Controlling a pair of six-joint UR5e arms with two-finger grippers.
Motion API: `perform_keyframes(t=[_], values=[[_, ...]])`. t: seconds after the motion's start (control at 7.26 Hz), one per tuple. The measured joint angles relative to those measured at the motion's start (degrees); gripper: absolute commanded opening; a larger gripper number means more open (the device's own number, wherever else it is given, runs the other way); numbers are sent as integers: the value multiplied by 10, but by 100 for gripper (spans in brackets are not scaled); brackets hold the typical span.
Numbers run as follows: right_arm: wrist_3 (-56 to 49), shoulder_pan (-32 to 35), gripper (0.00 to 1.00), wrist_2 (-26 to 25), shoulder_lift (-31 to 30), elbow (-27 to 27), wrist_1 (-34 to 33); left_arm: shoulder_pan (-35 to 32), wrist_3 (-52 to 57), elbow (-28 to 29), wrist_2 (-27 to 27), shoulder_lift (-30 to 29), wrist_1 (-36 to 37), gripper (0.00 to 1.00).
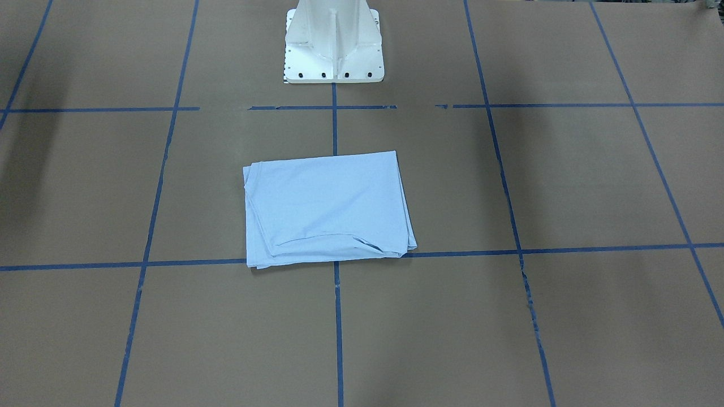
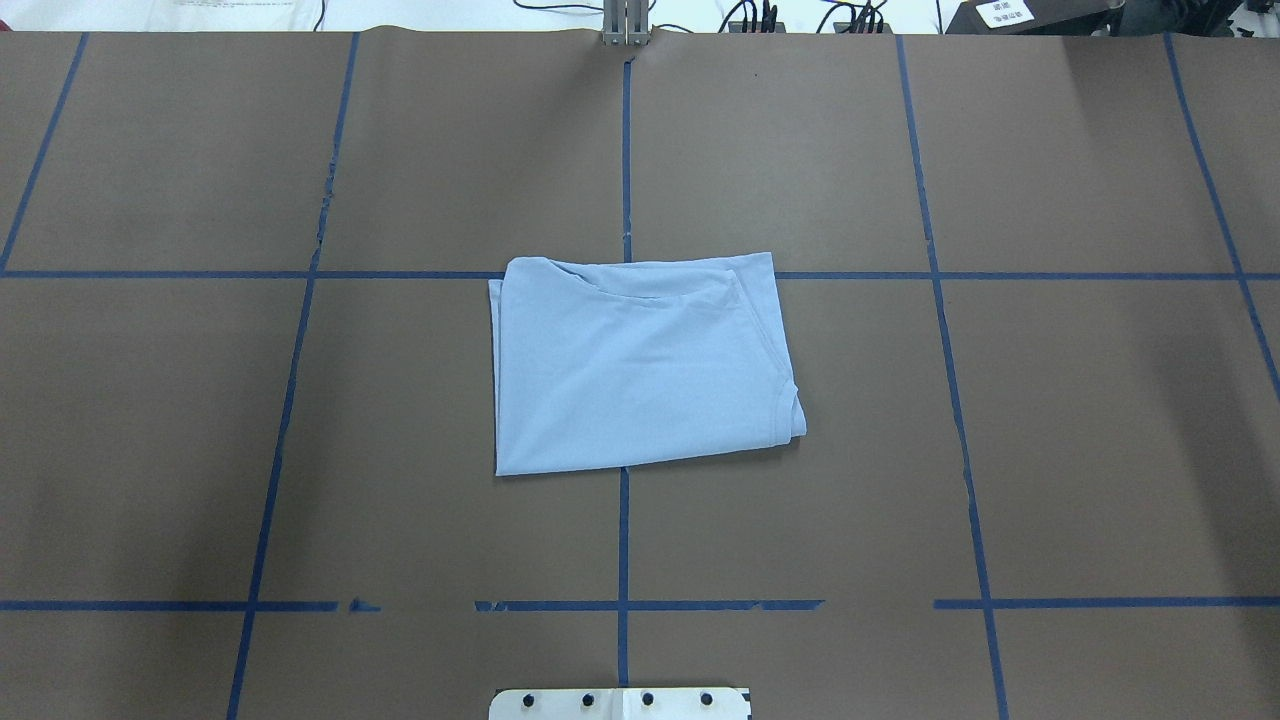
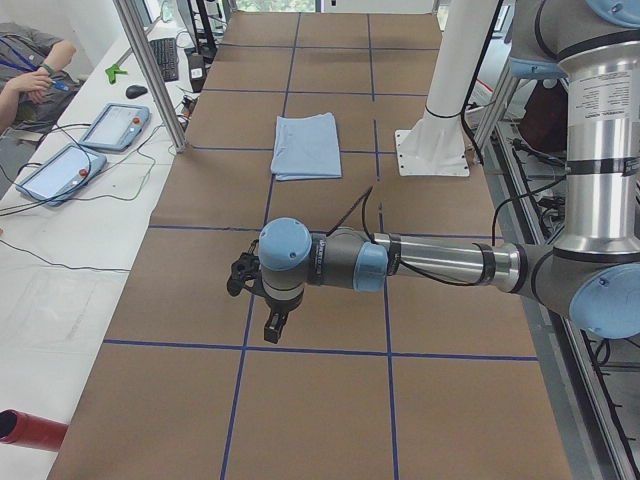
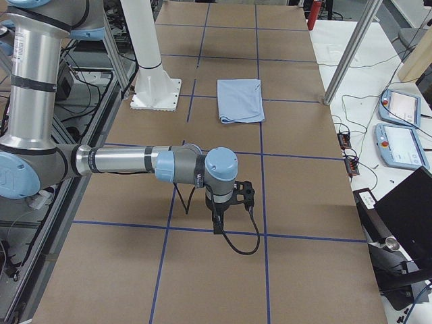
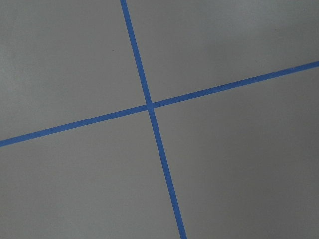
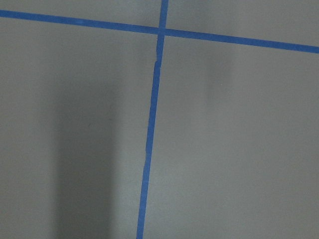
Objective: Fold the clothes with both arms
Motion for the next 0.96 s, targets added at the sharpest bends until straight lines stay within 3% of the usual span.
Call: perform_keyframes(t=[0.96], values=[[2, 0, 100, 0, 0, 2, 1, 1, -1, 19, 4, 8, 2, 100]])
